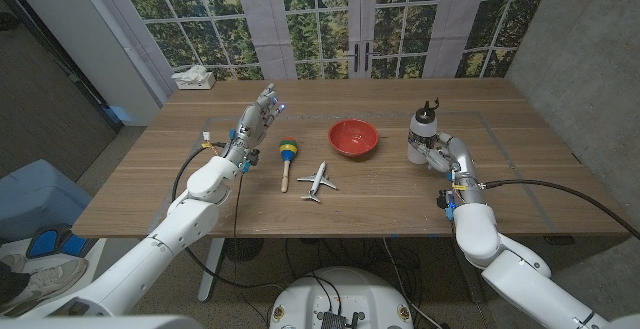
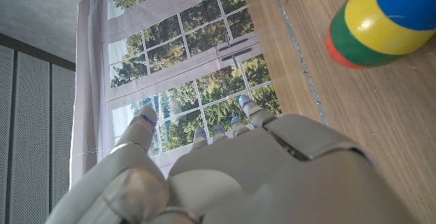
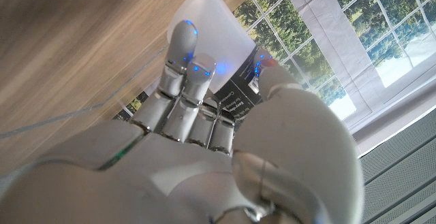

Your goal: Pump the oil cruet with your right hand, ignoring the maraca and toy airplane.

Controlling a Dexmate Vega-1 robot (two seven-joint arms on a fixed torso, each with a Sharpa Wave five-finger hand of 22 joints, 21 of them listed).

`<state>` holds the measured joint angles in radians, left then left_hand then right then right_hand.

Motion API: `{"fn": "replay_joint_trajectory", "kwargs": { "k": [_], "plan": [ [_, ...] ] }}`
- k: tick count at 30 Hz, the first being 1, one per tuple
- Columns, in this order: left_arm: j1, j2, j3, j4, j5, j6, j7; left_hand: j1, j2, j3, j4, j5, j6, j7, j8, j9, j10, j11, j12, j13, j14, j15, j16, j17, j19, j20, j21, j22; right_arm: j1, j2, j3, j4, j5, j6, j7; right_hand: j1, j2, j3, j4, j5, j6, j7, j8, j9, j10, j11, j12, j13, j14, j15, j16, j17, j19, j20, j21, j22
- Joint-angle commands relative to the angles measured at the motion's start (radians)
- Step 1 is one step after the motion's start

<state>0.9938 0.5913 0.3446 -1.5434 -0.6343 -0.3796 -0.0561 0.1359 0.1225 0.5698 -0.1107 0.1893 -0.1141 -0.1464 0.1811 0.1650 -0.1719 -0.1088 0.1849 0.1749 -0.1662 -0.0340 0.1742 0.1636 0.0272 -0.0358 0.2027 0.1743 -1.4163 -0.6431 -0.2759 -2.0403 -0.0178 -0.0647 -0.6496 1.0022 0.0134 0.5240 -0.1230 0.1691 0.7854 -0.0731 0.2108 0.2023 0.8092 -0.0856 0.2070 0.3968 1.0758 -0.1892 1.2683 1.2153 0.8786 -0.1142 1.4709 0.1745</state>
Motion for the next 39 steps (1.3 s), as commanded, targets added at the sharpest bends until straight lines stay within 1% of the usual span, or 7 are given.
{"fn": "replay_joint_trajectory", "kwargs": {
  "k": [1, 10, 20, 29, 31, 35, 39],
  "plan": [
    [0.023, 0.011, -0.01, -0.033, 0.008, 0.001, 0.021, -0.001, 0.034, -0.001, -0.004, 0.0, 0.007, -0.005, 0.002, 0.006, -0.029, 0.004, 0.003, 0.001, -0.06, -0.084, 0.001, 0.002, 0.008, -0.037, -0.004, 0.003, -0.009, 0.04, -0.009, 0.079, 0.026, 0.09, -0.011, -0.016, 0.012, 0.002, 0.002, 0.006, 0.011, 0.001, 0.003, 0.002, 0.003, 0.0, 0.005, 0.004, 0.006, -0.028, -0.003, 0.004, 0.005, -0.1, -0.004, 0.003],
    [0.033, 0.024, -0.015, -0.06, 0.013, 0.014, 0.033, -0.001, 0.035, -0.002, -0.005, 0.0, 0.007, -0.005, 0.002, 0.006, -0.029, 0.005, 0.003, 0.001, -0.061, -0.084, 0.0, 0.002, 0.008, -0.038, -0.005, 0.003, -0.011, 0.064, -0.013, 0.123, 0.041, 0.142, -0.02, -0.018, 0.014, 0.002, 0.001, 0.006, 0.011, 0.001, 0.002, 0.002, 0.004, -0.001, 0.005, 0.005, 0.006, -0.028, -0.006, 0.004, 0.005, -0.1, -0.006, 0.003],
    [0.03, 0.025, -0.014, -0.06, 0.012, 0.015, 0.027, -0.001, 0.036, -0.002, -0.005, 0.0, 0.008, -0.006, 0.002, 0.006, -0.029, 0.005, 0.003, 0.001, -0.06, -0.084, 0.001, 0.002, 0.008, -0.037, -0.005, 0.003, -0.017, 0.081, -0.019, 0.137, 0.032, 0.138, -0.043, -0.024, 0.013, 0.001, 0.002, 0.005, 0.01, 0.002, 0.001, 0.002, 0.002, 0.001, 0.003, 0.004, 0.006, -0.028, -0.009, 0.005, 0.006, -0.099, -0.007, 0.003],
    [0.027, 0.025, -0.016, -0.053, 0.008, 0.012, 0.021, -0.001, 0.036, -0.002, -0.006, 0.0, 0.009, -0.005, 0.002, 0.006, -0.029, 0.004, 0.003, 0.001, -0.059, -0.084, 0.001, 0.002, 0.008, -0.037, -0.005, 0.003, -0.002, 0.096, -0.032, 0.153, 0.017, 0.1, -0.066, -0.027, 0.012, 0.0, 0.001, 0.005, 0.006, 0.001, -0.001, 0.002, -0.001, 0.0, 0.002, 0.003, 0.003, -0.028, -0.012, 0.005, 0.003, -0.099, -0.01, 0.002],
    [0.027, 0.025, -0.017, -0.051, 0.006, 0.012, 0.02, -0.001, 0.035, -0.002, -0.006, 0.0, 0.01, -0.006, 0.003, 0.006, -0.029, 0.004, 0.003, 0.001, -0.059, -0.084, 0.001, 0.002, 0.008, -0.036, -0.005, 0.003, 0.001, 0.092, -0.035, 0.153, 0.016, 0.089, -0.062, -0.029, 0.011, 0.0, 0.001, 0.005, 0.002, 0.0, -0.003, 0.002, -0.006, -0.004, 0.0, 0.004, 0.001, -0.028, -0.014, 0.005, 0.001, -0.099, -0.012, 0.002],
    [0.024, 0.024, -0.017, -0.046, 0.004, 0.011, 0.017, -0.001, 0.035, -0.002, -0.006, 0.0, 0.01, -0.007, 0.003, 0.006, -0.029, 0.003, 0.003, 0.001, -0.059, -0.085, 0.001, 0.002, 0.008, -0.036, -0.005, 0.003, 0.007, 0.094, -0.039, 0.156, 0.016, 0.07, -0.068, -0.036, 0.007, -0.002, 0.001, 0.004, -0.007, -0.002, -0.006, 0.002, -0.015, 0.001, -0.004, 0.003, -0.005, -0.027, -0.018, 0.005, -0.005, -0.099, -0.016, 0.002],
    [0.021, 0.024, -0.017, -0.041, 0.004, 0.011, 0.014, -0.001, 0.035, -0.002, -0.006, 0.0, 0.011, -0.007, 0.003, 0.006, -0.03, 0.003, 0.003, 0.001, -0.059, -0.085, 0.001, 0.002, 0.008, -0.036, -0.005, 0.003, 0.012, 0.093, -0.046, 0.158, 0.01, 0.042, -0.074, -0.043, 0.003, -0.004, 0.002, 0.004, -0.013, -0.005, -0.008, 0.003, -0.025, -0.004, -0.007, 0.003, -0.016, -0.026, -0.025, 0.005, -0.012, -0.098, -0.021, 0.001]
  ]
}}
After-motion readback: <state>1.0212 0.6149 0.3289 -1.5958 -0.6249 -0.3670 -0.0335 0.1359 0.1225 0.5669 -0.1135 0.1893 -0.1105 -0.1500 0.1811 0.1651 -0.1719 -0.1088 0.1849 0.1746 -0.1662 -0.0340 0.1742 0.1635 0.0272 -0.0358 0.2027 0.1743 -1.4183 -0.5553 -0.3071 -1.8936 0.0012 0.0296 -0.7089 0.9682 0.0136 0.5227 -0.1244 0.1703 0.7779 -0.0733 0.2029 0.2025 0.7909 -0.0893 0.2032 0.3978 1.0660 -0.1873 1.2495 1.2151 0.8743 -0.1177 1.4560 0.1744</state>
